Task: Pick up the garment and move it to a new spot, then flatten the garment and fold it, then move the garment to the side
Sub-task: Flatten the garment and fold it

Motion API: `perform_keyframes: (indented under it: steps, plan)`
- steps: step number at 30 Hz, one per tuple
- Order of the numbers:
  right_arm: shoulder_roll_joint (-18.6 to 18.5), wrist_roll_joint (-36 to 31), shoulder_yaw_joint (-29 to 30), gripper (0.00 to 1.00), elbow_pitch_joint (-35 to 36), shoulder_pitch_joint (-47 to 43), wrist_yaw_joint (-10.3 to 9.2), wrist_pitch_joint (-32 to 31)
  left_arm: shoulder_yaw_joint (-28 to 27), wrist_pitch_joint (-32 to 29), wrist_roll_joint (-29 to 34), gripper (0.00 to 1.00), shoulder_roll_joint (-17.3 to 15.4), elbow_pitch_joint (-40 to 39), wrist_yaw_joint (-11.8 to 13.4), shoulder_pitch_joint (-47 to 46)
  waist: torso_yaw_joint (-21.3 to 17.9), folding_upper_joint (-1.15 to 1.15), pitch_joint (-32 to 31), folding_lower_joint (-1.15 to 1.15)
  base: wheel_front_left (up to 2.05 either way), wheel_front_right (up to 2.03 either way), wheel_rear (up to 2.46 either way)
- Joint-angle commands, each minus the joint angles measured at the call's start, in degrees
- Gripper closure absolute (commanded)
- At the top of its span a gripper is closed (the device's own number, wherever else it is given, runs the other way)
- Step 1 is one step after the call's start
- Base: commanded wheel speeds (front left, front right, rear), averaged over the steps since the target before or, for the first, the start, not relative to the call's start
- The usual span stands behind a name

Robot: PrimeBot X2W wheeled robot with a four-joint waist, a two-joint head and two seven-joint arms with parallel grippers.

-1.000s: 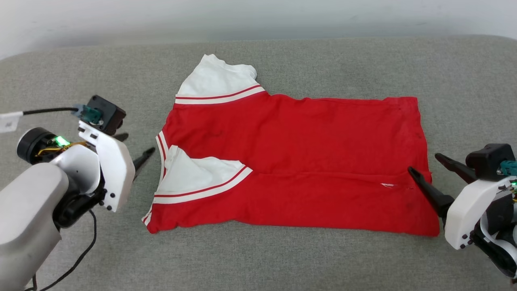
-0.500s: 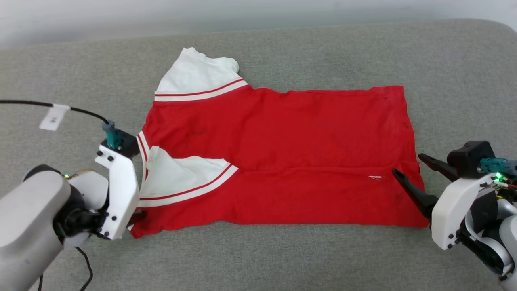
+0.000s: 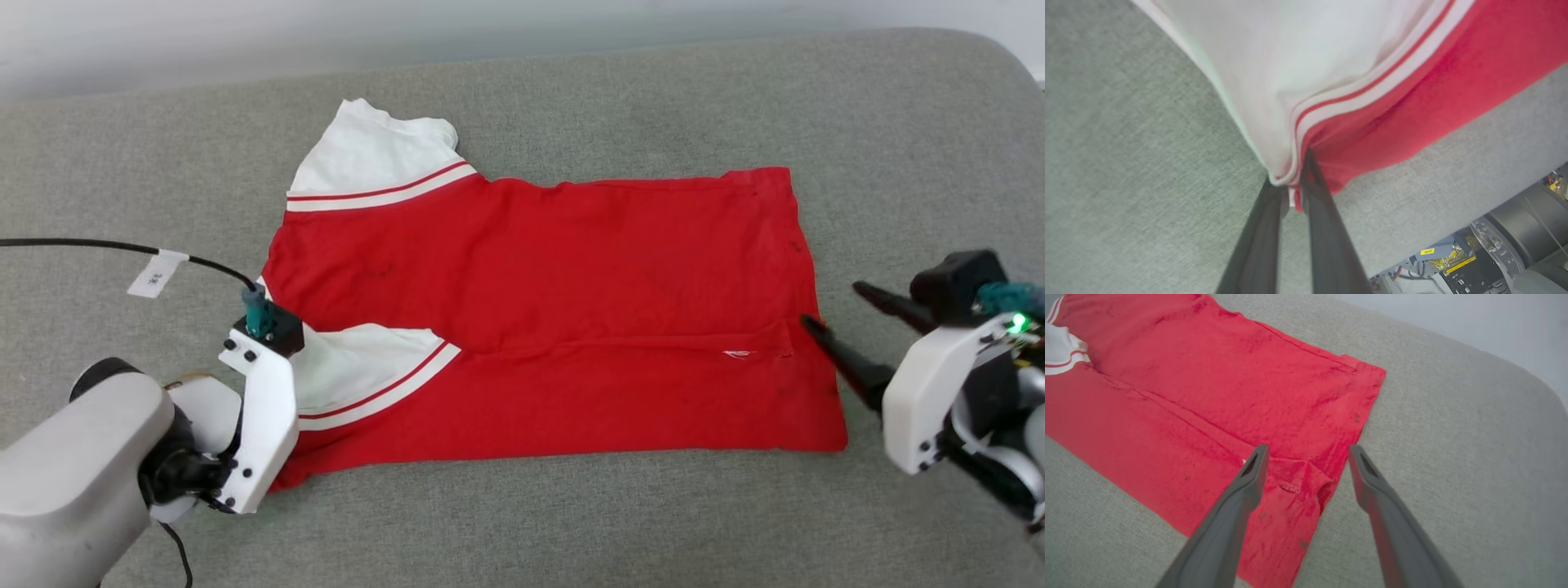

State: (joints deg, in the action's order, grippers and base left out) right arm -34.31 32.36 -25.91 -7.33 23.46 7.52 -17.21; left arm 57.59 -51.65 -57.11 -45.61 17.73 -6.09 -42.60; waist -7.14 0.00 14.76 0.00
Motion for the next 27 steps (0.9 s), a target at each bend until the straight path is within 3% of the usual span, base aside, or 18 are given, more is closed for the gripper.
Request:
perform_keyframes:
  steps: [1, 8, 13, 19, 27]
  plan:
    - [-1.2, 0.2, 0.2, 0.00, 0.5, 1.3, -0.06, -0.7, 1.6, 0.4, 0.5, 1.00, 1.0, 0.4, -0.3, 1.8, 0.2, 0.00, -0.6, 0.00, 0.00, 0.00, 0.00]
    - [-10.5, 2.9, -5.2, 0.00, 4.8, 6.4, -0.06, -15.2, 1.9, 2.0, 0.7, 1.00, -0.4, -2.8, -1.1, -0.3, 0.8, 0.00, -2.4, 0.00, 0.00, 0.00, 0.00]
    - [-14.9, 9.0, -10.3, 0.00, 6.1, 9.4, -0.06, -28.1, 2.4, 2.3, 0.6, 1.00, -1.4, -5.1, -1.2, -0.9, 1.1, 0.00, -2.3, 0.00, 0.00, 0.00, 0.00]
    - [-12.3, 13.1, -11.2, 0.00, 0.4, 10.5, -0.06, -34.3, 2.7, 2.5, 0.9, 1.00, -2.0, -7.3, -1.2, -1.8, 1.9, 0.00, -0.9, 0.00, 0.00, 0.00, 0.00]
    - [-3.8, 12.3, -12.3, 0.00, -10.0, 8.3, -0.06, -29.7, 2.6, 2.9, 1.1, 1.00, -2.4, -8.4, -1.2, -3.2, 2.8, 0.00, 1.7, 0.00, 0.00, 0.00, 0.00]
